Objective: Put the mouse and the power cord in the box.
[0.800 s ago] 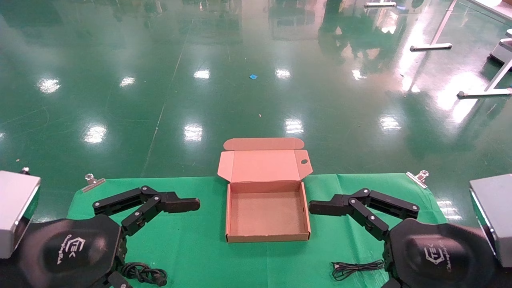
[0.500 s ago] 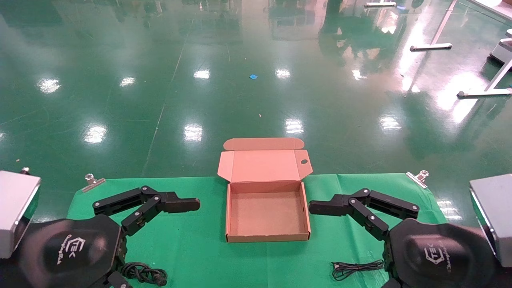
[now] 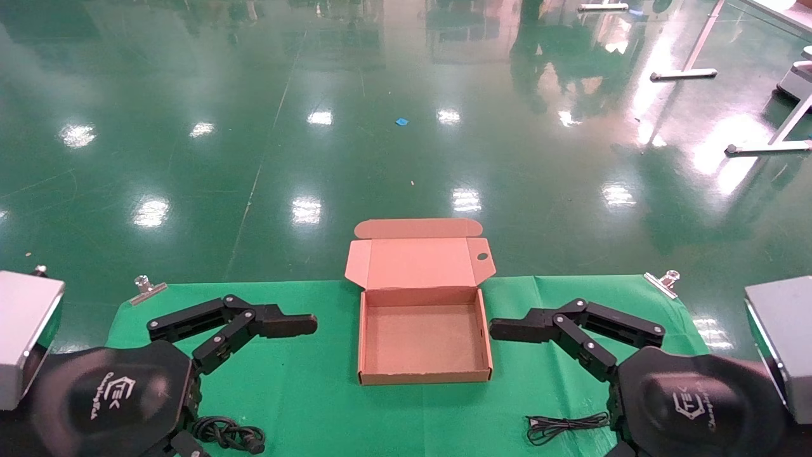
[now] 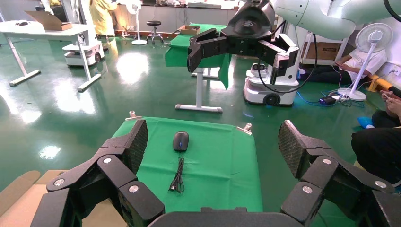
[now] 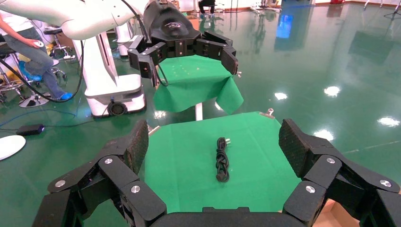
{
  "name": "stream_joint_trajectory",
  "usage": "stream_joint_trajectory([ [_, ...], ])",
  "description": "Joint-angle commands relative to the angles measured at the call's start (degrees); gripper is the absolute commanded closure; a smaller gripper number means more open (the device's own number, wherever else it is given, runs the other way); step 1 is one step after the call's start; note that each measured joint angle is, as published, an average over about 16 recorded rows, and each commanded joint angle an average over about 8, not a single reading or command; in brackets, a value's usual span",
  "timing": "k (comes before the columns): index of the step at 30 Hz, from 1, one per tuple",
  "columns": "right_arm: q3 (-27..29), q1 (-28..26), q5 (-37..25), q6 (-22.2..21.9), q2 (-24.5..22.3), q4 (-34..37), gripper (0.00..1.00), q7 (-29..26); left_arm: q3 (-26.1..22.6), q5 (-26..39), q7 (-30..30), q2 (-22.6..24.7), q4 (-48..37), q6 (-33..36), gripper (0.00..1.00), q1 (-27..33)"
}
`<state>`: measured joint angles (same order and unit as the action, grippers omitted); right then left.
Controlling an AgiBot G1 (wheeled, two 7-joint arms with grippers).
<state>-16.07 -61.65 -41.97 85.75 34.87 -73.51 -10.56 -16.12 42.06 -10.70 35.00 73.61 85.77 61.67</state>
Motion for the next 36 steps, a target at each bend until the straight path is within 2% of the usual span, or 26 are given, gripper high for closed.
stream_joint_trajectory([
  [1,-0.02,0.03,0.04,-0.04,0.07,0.00,0.00,-0.08,0.05,-0.15,-0.01,0.02,-0.05,-0.04,0.00,-0.07],
  [8,0.15,-0.52,-1.24,0.85,-1.31,0.24,0.00,1.21,-1.07,2.98,0.35,-0.37,0.30,1.04,0.00,2.02],
  [16,-1.43,-3.13,-7.09,3.60,-3.93,2.54,0.00,4.64,-5.31,12.72,1.47,-2.11,-0.17,4.23,0.00,9.82],
  [25,-7.53,-8.04,-16.12,5.05,-6.27,8.89,0.00,11.79,-14.83,21.71,4.49,-1.95,-3.89,5.11,0.00,16.94],
  [36,-19.08,-16.59,-28.43,5.04,-5.07,20.64,0.00,23.05,-27.74,31.06,11.63,3.05,-15.58,5.00,0.00,23.57],
])
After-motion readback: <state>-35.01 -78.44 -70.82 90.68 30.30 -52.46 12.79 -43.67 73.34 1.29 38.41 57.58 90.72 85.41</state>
